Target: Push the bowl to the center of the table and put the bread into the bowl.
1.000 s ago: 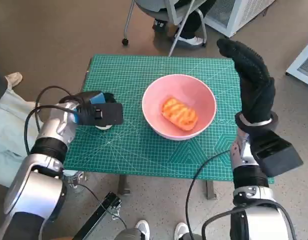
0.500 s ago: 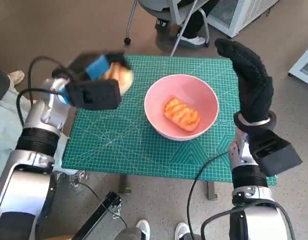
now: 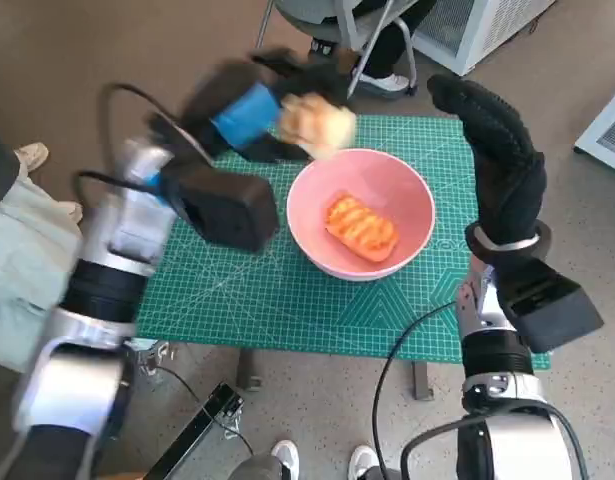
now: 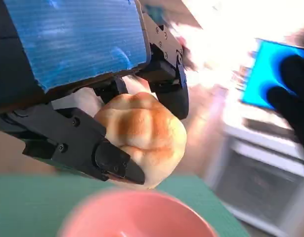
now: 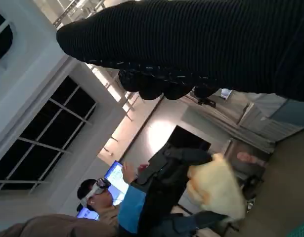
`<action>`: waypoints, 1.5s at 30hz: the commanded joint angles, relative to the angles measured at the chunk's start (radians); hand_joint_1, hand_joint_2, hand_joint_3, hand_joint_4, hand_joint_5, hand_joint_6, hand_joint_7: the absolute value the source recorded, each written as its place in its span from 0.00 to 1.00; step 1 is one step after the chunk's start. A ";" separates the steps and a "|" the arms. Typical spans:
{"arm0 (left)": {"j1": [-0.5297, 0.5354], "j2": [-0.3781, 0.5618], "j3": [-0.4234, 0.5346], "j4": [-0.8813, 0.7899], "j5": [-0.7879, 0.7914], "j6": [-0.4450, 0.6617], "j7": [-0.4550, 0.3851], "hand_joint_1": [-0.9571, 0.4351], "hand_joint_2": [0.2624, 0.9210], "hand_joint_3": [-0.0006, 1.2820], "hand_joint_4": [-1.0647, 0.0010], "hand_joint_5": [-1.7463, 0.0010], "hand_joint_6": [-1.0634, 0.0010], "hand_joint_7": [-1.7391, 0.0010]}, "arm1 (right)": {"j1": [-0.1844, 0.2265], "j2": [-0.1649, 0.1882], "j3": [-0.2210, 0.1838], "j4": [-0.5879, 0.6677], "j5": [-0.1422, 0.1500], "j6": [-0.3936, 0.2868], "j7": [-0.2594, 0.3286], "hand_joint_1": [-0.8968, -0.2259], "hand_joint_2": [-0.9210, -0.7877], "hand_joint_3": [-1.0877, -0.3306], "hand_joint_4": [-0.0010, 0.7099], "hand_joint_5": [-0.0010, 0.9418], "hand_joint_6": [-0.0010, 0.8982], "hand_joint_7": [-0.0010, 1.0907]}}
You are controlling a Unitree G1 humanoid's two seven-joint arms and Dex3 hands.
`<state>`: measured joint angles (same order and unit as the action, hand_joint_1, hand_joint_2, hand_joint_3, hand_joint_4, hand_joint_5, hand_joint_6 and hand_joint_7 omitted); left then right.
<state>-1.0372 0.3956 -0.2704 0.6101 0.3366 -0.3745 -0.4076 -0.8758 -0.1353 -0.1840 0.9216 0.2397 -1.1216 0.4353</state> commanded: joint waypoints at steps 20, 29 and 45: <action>0.065 -0.032 0.023 0.035 -0.106 0.019 -0.191 0.54 0.89 0.03 0.96 1.00 0.94 0.80 | 0.038 -0.022 -0.002 0.002 -0.028 -0.023 -0.022 0.45 0.00 0.49 0.45 0.00 0.02 0.75; 0.096 -0.081 0.169 0.087 -0.216 -0.186 -0.014 0.44 0.98 0.03 0.79 0.98 0.81 0.80 | 0.029 -0.022 -0.001 -0.007 -0.027 -0.010 -0.032 0.45 0.00 0.49 0.44 0.00 0.02 0.75; 0.315 -0.254 0.339 -0.204 -0.538 -0.228 0.113 0.44 1.00 0.18 0.68 0.98 0.94 0.57 | 0.016 -0.009 0.002 -0.083 -0.029 0.076 -0.077 0.50 0.00 0.43 0.44 0.00 0.00 0.73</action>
<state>-0.7613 0.1607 0.0512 0.4502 -0.1465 -0.6149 -0.2817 -0.8622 -0.1512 -0.1869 0.8601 0.2225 -1.0725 0.3780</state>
